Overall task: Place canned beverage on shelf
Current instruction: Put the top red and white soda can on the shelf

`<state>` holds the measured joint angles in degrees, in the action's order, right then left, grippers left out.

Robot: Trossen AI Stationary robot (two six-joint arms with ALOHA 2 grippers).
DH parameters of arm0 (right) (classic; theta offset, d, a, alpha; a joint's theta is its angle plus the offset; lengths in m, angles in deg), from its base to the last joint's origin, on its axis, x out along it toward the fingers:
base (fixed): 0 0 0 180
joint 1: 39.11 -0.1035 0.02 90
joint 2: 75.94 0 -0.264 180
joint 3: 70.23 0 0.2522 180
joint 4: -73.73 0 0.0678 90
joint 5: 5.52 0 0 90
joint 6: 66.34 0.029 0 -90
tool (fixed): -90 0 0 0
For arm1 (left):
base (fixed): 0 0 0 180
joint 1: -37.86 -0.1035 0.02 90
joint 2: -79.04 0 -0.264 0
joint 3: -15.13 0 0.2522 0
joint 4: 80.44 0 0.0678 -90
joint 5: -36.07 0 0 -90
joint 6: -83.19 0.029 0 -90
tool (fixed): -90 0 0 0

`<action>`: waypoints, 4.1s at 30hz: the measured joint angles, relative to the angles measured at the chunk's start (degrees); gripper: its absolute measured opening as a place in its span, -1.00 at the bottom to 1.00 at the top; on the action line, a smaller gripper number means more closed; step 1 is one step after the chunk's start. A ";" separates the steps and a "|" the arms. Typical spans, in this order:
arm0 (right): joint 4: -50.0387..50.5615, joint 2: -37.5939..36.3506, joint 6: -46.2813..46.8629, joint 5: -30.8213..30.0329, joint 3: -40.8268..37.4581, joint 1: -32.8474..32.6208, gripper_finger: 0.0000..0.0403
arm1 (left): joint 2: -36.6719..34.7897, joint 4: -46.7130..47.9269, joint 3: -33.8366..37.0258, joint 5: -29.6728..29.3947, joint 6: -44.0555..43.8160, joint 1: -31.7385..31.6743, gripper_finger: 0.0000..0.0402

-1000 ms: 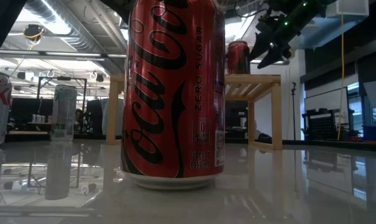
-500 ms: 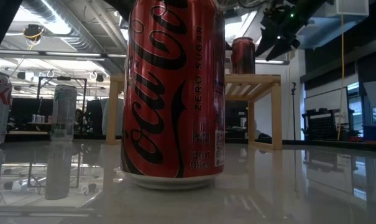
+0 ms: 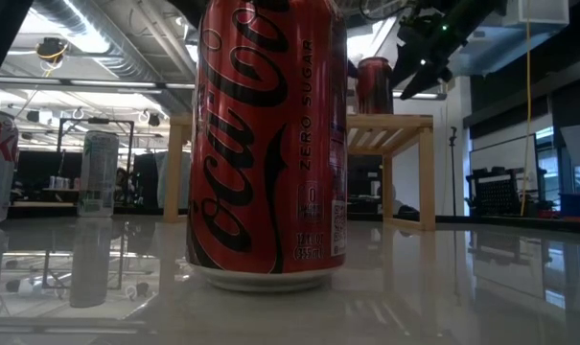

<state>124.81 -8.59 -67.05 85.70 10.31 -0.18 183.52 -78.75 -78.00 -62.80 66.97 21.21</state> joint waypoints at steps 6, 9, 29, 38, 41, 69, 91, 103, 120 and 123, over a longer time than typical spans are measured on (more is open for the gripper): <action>1.47 -0.97 0.28 2.21 0.00 0.01 0.76 | 0.02 -0.36 0.00 -0.89 -0.21 -1.03 -0.06; 2.77 -1.56 0.50 4.48 0.00 0.00 0.76 | 0.02 -0.37 0.00 -0.91 -0.22 -1.45 -0.06; 2.65 -2.77 -2.62 -14.84 0.00 -3.30 0.76 | -4.33 8.76 -0.01 5.00 -0.02 1.28 -0.06; -2.60 2.70 -3.21 -8.29 0.04 -3.34 0.76 | 0.32 4.64 0.06 3.38 -0.13 2.20 -0.06; -1.60 3.00 -3.92 -5.94 0.02 -3.34 0.76 | 0.13 3.71 -0.07 1.05 0.05 1.40 -0.06; 3.77 -2.04 -3.87 -7.04 0.02 -3.33 0.76 | 2.49 -2.99 -0.07 6.69 -1.37 -2.49 -0.06; 2.57 0.37 -3.93 -4.96 0.00 -3.30 0.76 | 2.49 -2.10 0.00 7.18 -1.37 -2.27 -0.06; 3.56 -1.62 -2.14 -3.58 -0.02 -3.32 0.76 | 2.71 -4.79 0.13 9.51 -1.26 -2.31 -0.06; 5.13 -1.82 -2.56 -5.92 -0.02 -3.37 0.76 | 2.60 -3.67 0.02 9.89 -1.24 -2.46 -0.06; 4.70 -2.09 -2.58 -6.05 0.04 -3.37 0.76 | 2.60 -4.09 0.02 9.88 -1.21 -2.46 -0.06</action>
<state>129.51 -10.68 -69.63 79.65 10.35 -3.54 186.12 -82.84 -77.98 -52.92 65.76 18.75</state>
